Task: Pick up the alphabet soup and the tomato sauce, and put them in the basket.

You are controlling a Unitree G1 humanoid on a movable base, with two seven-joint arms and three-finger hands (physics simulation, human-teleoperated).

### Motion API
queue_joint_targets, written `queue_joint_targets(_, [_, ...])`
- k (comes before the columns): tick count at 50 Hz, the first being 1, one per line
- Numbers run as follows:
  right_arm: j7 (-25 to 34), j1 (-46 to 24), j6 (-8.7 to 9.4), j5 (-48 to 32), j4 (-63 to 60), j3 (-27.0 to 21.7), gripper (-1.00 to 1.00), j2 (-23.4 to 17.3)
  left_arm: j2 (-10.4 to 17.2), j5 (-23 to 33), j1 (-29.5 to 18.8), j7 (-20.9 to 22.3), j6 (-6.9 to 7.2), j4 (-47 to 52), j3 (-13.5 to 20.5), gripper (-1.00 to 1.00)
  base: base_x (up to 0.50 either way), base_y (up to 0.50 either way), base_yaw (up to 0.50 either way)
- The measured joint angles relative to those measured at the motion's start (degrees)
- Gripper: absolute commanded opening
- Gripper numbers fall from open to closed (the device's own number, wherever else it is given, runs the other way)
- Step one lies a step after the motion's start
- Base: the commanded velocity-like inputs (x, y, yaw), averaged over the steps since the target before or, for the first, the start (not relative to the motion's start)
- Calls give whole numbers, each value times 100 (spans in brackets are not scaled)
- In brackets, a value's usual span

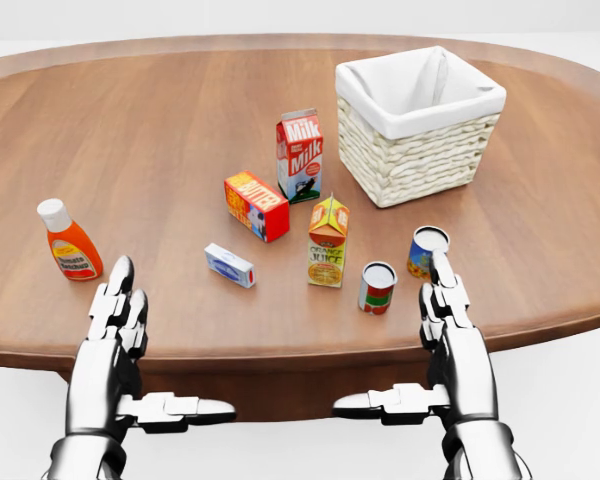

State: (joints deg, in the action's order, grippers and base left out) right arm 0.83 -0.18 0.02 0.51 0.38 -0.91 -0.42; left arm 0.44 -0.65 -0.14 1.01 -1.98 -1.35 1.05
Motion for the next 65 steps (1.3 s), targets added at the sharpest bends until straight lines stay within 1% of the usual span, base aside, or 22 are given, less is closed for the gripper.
queue_joint_targets(6, [54, -12, 7, 33, 33, -61, 100, -31, 33, -54, 11, 77, -197, -105, 71, 100, 0, 0, 0])
queue_joint_targets(12, [87, -12, 20, 49, 34, -90, 100, -48, 50, -83, 29, 124, -302, -150, 104, 100, 0, 0, 0])
queue_joint_targets(18, [108, -5, 24, 58, 19, -105, 100, -56, 58, -96, 45, 153, -302, -170, 118, 100, 0, 0, 0])
queue_joint_targets(24, [116, 51, -64, 35, -65, -102, 100, -55, 57, -63, 90, 153, -302, -134, 112, 100, 0, 0, 0])
queue_joint_targets(27, [117, 106, -166, 7, -162, -93, 100, -52, 51, -12, 148, 128, -302, -50, 99, 100, 0, 0, 0])
queue_joint_targets(34, [104, 280, -483, -80, -490, -64, 100, -35, 34, 183, 335, 30, -302, 264, 59, 100, 0, 0, 0])
queue_joint_targets(35, [104, 305, -502, -92, -544, -59, 100, -32, 31, 213, 363, 15, -302, 318, 54, 100, 0, 0, 0])
queue_joint_targets(53, [74, 648, -502, -237, -1288, -6, 100, 8, -2, 789, 809, -252, -302, 1236, 0, 100, 0, 0, 0])
queue_joint_targets(65, [32, 774, -502, -295, -1623, -8, 100, 24, -20, 1076, 989, -375, -302, 1693, -5, 100, 0, 0, 0])
